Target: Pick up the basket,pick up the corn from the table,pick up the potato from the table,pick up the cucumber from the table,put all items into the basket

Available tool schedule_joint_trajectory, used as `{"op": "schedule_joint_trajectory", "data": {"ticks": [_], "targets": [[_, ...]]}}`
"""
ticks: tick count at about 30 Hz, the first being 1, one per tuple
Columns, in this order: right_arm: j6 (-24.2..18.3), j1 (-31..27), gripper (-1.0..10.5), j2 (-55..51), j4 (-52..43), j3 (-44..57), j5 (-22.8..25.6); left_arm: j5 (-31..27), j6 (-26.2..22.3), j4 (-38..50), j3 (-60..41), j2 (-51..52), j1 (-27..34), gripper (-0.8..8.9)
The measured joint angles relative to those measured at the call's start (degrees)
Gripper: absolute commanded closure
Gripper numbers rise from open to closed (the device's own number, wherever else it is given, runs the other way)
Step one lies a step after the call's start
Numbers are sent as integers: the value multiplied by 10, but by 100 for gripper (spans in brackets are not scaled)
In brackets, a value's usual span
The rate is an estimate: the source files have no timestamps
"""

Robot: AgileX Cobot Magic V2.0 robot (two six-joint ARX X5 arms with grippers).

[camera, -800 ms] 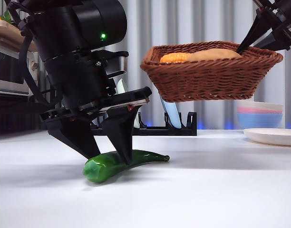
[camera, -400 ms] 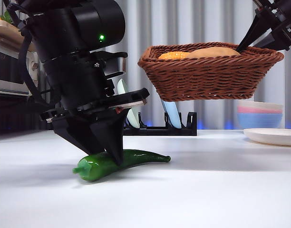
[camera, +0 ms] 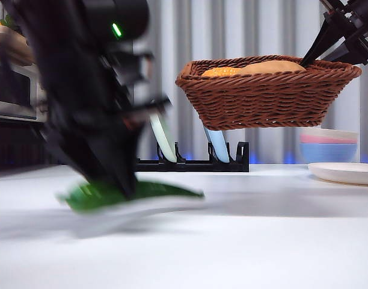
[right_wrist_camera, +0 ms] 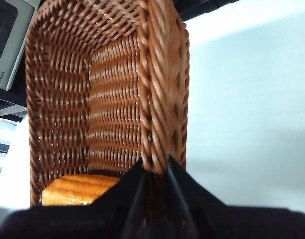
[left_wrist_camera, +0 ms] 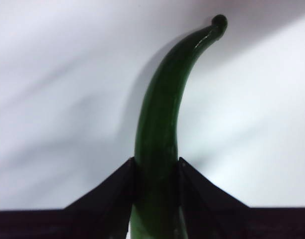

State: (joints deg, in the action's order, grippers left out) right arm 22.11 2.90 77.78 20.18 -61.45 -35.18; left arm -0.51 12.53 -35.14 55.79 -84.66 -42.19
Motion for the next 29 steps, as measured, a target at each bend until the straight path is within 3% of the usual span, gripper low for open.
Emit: {"op": "schedule_joint_trajectory", "data": {"ticks": [7,13,23,29], "targets": [[-9,16,958,0,2,0,0,-9,12,-111,21,254,-5,822],[-12,52,959,-1,9,-2,7,-35,27,-42,104,360,-5,822],[-12,154,958,-1,9,-2,33,-41,-3,17,150,247,-5,822],[-12,198,958,-1,8,-2,33,-76,-34,65,149,147,-5,822]]}}
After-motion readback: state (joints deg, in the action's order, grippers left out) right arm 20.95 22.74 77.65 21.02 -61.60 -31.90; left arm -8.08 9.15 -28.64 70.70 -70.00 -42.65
